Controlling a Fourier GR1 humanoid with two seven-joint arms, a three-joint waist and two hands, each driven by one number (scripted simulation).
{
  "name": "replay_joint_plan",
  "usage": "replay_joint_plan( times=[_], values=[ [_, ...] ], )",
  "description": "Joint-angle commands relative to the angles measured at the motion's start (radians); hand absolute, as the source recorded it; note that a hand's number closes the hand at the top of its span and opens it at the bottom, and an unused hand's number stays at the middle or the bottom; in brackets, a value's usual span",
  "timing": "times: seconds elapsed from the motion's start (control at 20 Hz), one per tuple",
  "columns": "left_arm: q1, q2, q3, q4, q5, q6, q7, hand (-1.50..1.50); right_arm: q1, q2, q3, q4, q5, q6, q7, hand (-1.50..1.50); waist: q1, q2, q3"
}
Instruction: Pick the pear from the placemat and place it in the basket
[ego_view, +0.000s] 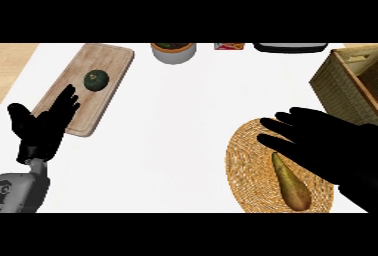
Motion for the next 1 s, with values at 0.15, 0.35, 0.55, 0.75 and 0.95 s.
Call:
replay_joint_plan(
  times=[0.15, 0.35, 0.55, 0.75, 0.95],
  values=[
    [-0.01, 0.002, 0.014, -0.027, -0.009, 0.001, 0.028, 0.0, -0.096, -0.089, -0.119, 0.066, -0.348, 0.25, 0.112, -1.5, 0.0, 0.001, 0.002],
    [-0.024, -0.041, 0.004, -0.001, -0.029, 0.022, 0.013, 0.0, -0.041, -0.129, -0.272, 0.131, -0.489, 0.301, 0.025, -1.5, -0.014, 0.002, 0.004],
    [0.004, -0.014, 0.041, -0.009, -0.014, -0.019, -0.003, 0.0, 0.094, -0.061, -0.414, 0.151, -0.374, 0.319, -0.126, -1.5, -0.011, 0.004, 0.006],
    [0.025, -0.017, 0.044, -0.036, -0.019, -0.017, 0.018, 0.0, 0.284, 0.036, -0.512, 0.126, -0.224, 0.373, -0.304, -1.5, -0.015, 0.004, 0.008],
    [-0.018, -0.054, 0.025, -0.016, -0.052, 0.006, 0.043, 0.0, 0.353, 0.154, -0.475, 0.137, 0.036, 0.368, -0.448, -1.5, -0.004, 0.007, 0.007]
  ],
)
